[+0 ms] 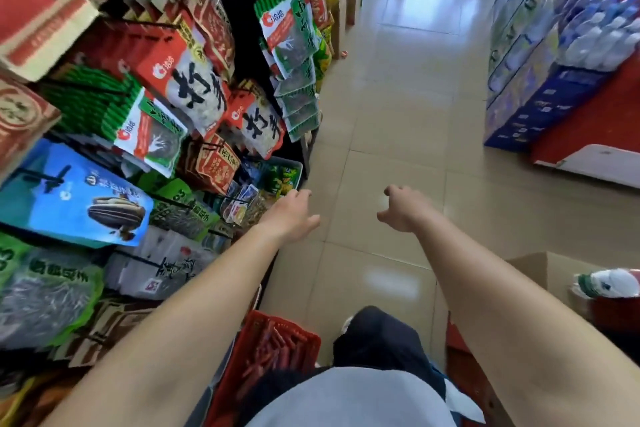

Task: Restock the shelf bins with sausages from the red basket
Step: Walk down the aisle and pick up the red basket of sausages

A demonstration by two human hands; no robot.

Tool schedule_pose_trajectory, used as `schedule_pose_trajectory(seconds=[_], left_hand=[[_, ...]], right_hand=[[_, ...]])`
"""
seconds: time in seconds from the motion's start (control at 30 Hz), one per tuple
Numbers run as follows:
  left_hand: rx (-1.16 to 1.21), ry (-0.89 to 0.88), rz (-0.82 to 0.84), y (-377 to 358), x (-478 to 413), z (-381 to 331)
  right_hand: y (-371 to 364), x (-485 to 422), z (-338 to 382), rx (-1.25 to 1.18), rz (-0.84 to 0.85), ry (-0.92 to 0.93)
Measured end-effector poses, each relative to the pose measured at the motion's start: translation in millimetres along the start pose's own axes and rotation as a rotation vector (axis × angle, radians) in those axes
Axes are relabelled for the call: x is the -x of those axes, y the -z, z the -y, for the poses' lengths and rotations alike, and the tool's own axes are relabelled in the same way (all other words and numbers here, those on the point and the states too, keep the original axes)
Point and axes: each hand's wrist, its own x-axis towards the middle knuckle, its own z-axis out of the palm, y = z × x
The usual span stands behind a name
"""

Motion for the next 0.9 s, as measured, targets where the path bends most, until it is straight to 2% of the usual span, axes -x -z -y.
schedule_pose_trajectory(seconds=[0.2,0.33,0.5,0.7,0.9], left_hand=[[0.123,0.195,-0.021,-1.7,-3.2,64.7],[0.270,0.445,-0.056,-15.3,4.5,98.5],[0.484,0.751,-0.123,-57.0,33.0,115.0],[0.711,0.961,-0.180,-87.4,97.4,91.9],[0.759,1.089,-0.233,-142.8,173.3,91.4]], right_hand=[[12.8,-59.9,85.7,0.202,0.055,0.243],[14.9,-96.9,159.8,0.419,0.117,0.511],[-8.2,-108.9,226.1,0.665,0.294,0.803],[-50.0,-70.4,257.7,0.853,0.389,0.993],[-111.4,-3.1,251.1,0.986,0.425,1.101]])
